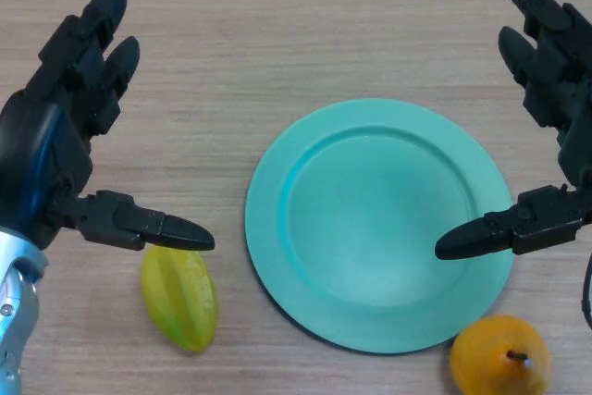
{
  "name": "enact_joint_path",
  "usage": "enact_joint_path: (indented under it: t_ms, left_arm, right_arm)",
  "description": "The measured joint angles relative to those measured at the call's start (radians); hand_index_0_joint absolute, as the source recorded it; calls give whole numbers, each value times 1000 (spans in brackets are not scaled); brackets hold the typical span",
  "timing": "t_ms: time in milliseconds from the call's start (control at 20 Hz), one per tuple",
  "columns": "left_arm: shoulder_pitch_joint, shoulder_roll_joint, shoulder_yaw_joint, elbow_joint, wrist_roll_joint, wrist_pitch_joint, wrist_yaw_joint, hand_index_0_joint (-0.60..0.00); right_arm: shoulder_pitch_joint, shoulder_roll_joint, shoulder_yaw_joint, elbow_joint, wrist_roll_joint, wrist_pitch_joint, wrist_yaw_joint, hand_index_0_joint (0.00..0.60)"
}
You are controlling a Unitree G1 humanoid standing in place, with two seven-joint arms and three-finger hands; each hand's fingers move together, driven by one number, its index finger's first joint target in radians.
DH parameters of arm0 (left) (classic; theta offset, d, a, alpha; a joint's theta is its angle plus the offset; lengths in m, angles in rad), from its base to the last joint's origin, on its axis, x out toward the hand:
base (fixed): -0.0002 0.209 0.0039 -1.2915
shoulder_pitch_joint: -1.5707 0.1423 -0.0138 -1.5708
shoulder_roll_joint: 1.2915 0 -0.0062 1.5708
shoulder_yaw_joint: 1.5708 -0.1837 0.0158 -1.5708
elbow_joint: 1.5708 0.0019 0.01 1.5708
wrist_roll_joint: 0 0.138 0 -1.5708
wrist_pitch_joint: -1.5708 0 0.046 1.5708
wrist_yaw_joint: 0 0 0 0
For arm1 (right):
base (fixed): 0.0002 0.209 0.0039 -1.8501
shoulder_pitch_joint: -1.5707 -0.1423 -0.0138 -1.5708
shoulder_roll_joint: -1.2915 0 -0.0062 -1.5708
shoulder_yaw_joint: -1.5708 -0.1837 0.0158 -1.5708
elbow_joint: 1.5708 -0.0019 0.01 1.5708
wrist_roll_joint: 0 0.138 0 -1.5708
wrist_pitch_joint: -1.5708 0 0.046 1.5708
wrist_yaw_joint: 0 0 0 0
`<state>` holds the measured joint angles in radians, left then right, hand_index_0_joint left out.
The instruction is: Pick up the yellow starfruit and place it on the plate
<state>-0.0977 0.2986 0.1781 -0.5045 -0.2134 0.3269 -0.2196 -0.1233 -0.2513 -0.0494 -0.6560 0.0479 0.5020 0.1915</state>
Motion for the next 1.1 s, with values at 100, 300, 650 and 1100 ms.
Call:
enact_joint_path:
  t_ms: [100, 300, 650, 1100]
  left_arm:
    - [0, 6, 0, 3, 0, -2, 0, 0]
    - [5, 7, 0, 5, 0, -7, 0, 0]
    - [89, 3, 13, 0, 48, -65, -87, 0]
    - [292, -106, 94, 102, 208, -362, -169, 0]
  right_arm:
    - [0, 0, 0, 4, -1, 0, 0, 0]
    - [0, 0, 2, 4, -10, 0, 0, 0]
    - [1, 7, 30, 0, -10, 0, -4, 0]
    - [-24, 30, 70, 13, -10, 0, -27, 0]
